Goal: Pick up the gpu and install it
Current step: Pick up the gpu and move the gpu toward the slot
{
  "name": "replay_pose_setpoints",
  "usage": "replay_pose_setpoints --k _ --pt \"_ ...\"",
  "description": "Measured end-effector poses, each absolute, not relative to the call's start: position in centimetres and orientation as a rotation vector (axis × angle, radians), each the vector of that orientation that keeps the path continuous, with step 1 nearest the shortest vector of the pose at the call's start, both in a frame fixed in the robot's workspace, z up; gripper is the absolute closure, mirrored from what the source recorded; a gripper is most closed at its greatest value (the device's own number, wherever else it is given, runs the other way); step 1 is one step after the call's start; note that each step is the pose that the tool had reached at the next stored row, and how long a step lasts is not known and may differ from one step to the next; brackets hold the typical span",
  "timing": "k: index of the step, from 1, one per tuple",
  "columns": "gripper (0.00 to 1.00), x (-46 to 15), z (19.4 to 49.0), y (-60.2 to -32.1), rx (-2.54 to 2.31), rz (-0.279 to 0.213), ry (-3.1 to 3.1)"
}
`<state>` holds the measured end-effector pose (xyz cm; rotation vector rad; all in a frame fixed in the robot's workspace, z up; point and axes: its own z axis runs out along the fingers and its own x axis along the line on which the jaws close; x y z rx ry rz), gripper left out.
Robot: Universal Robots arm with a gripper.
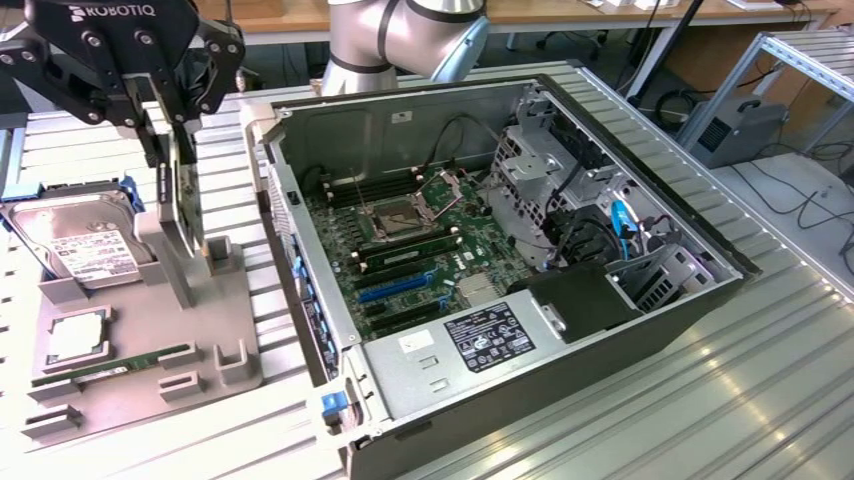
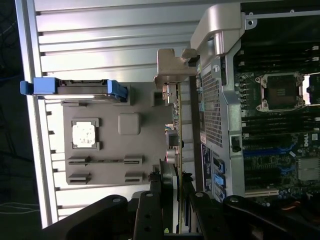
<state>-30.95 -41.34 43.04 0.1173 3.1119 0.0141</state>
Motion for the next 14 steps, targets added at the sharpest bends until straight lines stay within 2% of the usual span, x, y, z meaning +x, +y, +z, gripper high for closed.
replay_pose_setpoints --k 14 --pt "0.73 -30.83 43.54 -41.34 0.117 0.014 3.112"
